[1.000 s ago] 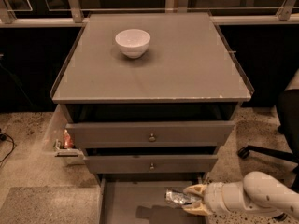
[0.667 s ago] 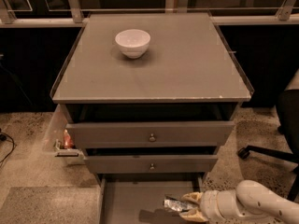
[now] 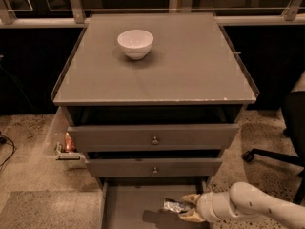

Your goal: Place redbull can into bottom drawer

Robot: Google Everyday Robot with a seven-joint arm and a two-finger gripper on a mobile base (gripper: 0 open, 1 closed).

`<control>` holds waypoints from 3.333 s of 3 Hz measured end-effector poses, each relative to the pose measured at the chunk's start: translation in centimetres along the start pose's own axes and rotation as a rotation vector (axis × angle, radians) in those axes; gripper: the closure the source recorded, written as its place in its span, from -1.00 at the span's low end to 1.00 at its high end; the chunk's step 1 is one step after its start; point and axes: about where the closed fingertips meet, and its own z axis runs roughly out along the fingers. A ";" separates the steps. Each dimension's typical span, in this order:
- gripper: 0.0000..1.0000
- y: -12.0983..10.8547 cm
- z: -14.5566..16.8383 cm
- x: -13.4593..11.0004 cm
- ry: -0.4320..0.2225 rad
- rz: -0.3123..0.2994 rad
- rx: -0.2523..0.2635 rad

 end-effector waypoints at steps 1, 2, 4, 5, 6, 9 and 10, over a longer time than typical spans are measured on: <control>1.00 -2.4 4.5 2.2 -0.003 -0.017 0.006; 1.00 -4.4 7.9 3.9 -0.040 -0.046 0.037; 1.00 -6.8 12.2 8.2 -0.133 -0.047 0.078; 1.00 -8.2 14.1 10.3 -0.151 -0.024 0.093; 1.00 -8.6 16.0 12.0 -0.114 -0.011 0.088; 0.63 -8.3 18.2 14.0 -0.057 0.002 0.078; 0.16 -8.3 18.2 14.0 -0.057 0.002 0.078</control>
Offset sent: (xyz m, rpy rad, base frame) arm 0.0774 0.0220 -0.1276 0.0544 -0.1368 0.0036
